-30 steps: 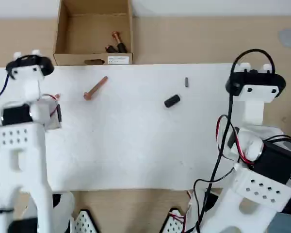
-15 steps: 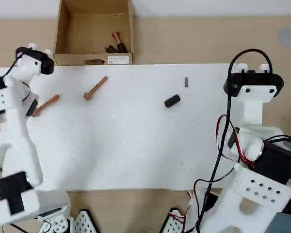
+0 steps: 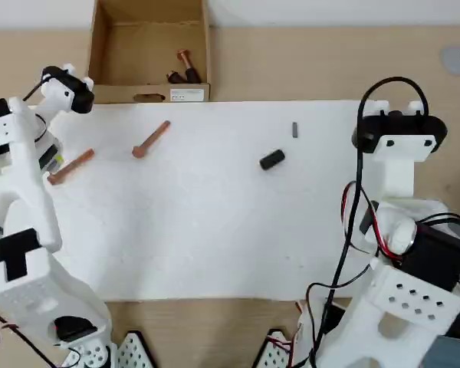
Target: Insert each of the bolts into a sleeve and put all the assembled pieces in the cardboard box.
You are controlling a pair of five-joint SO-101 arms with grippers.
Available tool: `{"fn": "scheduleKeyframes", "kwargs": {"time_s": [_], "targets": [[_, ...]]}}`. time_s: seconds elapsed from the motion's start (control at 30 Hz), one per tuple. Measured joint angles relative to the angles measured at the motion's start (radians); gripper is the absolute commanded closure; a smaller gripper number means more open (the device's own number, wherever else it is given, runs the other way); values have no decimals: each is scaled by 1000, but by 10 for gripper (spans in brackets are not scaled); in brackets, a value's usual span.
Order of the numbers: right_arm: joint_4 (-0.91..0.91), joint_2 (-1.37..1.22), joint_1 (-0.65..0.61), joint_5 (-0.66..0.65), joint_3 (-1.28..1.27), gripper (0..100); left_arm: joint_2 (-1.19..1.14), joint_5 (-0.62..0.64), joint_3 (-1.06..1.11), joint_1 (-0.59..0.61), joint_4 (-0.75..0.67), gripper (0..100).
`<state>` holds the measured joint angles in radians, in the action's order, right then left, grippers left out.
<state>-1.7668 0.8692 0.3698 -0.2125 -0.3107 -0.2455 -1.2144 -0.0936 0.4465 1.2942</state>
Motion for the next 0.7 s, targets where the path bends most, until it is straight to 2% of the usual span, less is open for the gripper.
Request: {"fn": "scheduleKeyframes", "kwargs": {"time_s": [0.47, 0.7], "targets": [[0, 0, 0, 0, 0, 987, -203, -37, -63, -2, 0, 851], [0, 0, 0, 0, 0, 987, -307, -37, -144, -11, 20, 1000]]}}
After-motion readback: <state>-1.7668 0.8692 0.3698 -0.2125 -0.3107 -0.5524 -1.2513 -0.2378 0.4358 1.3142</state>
